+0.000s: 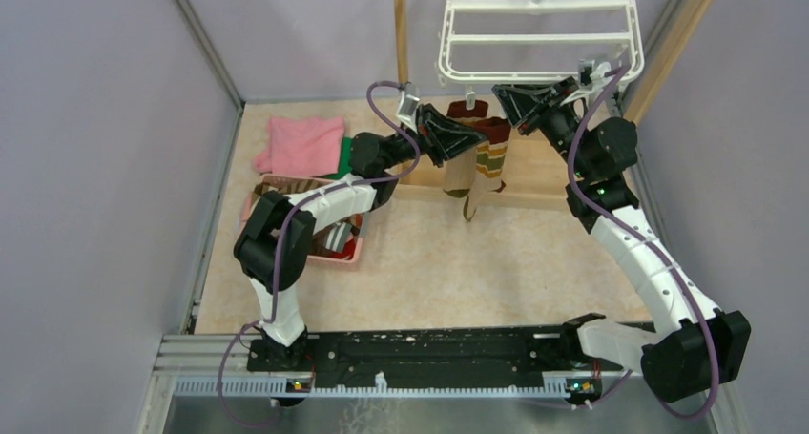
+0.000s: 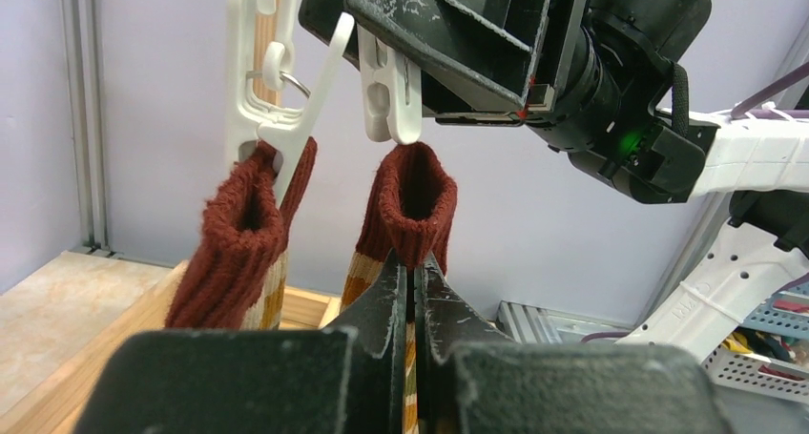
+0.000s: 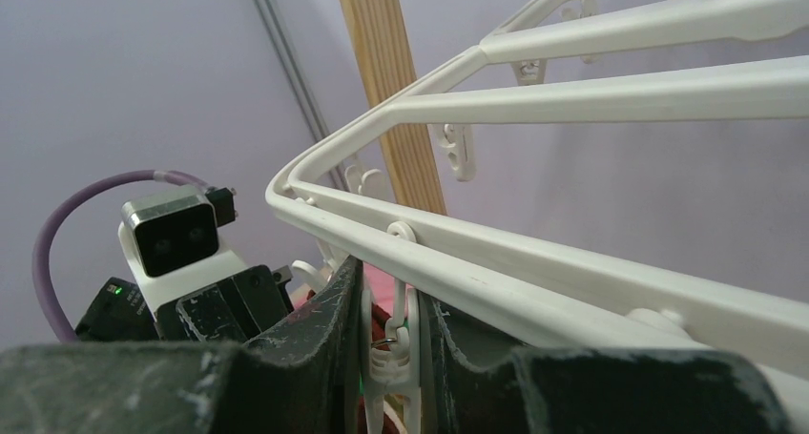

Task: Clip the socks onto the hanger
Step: Clamp the sock onto the hanger.

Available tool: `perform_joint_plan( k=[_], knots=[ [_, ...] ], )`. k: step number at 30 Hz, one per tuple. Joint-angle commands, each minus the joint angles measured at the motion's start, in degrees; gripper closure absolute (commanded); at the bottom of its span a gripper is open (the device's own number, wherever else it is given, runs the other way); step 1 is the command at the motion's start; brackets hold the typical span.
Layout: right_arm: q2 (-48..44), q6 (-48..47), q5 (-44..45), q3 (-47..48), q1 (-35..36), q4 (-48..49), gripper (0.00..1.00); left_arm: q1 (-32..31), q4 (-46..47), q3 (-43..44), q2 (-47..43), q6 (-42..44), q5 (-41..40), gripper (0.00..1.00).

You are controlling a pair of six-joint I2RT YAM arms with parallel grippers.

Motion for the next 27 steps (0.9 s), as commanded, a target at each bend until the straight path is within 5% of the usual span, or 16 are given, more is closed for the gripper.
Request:
perform_joint_plan(
  k=[1, 27],
  knots=[
    [-0.8, 0.03, -3.9, 0.0, 0.02, -0.29, 1.0, 0.2, 2.77, 2.4, -1.06, 0.09, -1.4, 1.0],
    [-1.1, -3.26, -5.16, -0.73, 0.04, 0.5, 1.0, 0.2, 5.63, 4.73, -0.52, -5.34, -1.54, 1.0]
  ],
)
